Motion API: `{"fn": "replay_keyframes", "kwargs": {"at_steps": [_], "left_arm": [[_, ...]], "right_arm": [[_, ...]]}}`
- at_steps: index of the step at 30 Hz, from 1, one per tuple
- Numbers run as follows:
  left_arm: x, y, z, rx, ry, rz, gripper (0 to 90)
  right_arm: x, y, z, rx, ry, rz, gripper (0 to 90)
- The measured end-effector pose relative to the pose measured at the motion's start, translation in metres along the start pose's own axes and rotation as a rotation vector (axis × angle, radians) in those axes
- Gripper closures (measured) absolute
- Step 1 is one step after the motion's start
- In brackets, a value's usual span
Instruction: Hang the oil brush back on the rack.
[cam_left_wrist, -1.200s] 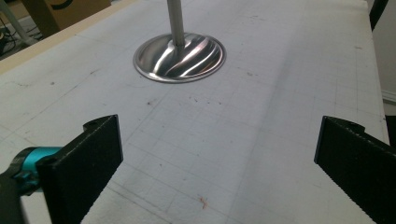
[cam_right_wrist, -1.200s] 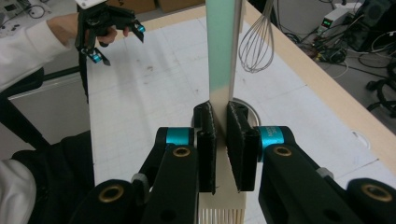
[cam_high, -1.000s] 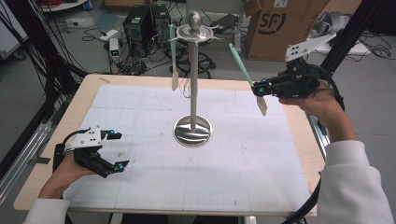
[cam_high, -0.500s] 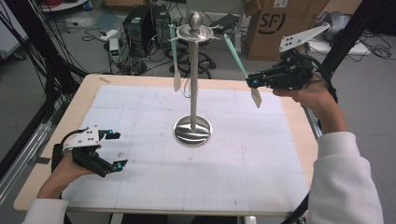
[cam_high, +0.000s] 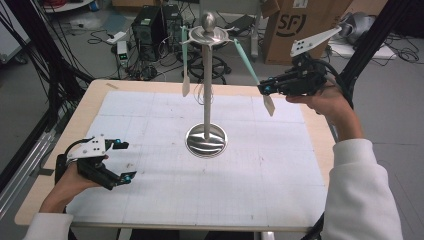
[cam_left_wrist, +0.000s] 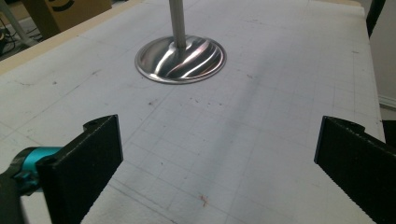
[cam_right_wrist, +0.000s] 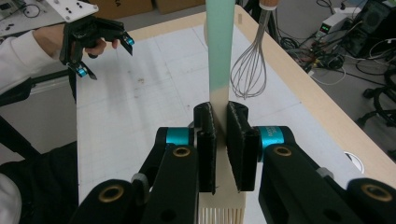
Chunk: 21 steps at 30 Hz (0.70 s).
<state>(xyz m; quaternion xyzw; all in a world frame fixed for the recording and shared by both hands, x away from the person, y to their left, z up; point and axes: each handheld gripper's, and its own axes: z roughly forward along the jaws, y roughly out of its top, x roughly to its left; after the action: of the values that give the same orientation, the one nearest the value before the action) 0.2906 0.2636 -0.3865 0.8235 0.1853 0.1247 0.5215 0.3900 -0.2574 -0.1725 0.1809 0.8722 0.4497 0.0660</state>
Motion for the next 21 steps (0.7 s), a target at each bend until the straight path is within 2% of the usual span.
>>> {"fn": "replay_keyframes", "kwargs": {"at_steps": [18,21], "left_arm": [[0.000,-0.006,-0.004,0.006,0.010,-0.010,1.7],[-0.001,-0.006,-0.006,0.004,0.011,-0.010,1.7]], "right_arm": [[-0.007,0.012,0.042,0.016,0.035,0.006,82.2],[-0.006,0.013,0.047,0.019,0.026,0.001,81.9]]}}
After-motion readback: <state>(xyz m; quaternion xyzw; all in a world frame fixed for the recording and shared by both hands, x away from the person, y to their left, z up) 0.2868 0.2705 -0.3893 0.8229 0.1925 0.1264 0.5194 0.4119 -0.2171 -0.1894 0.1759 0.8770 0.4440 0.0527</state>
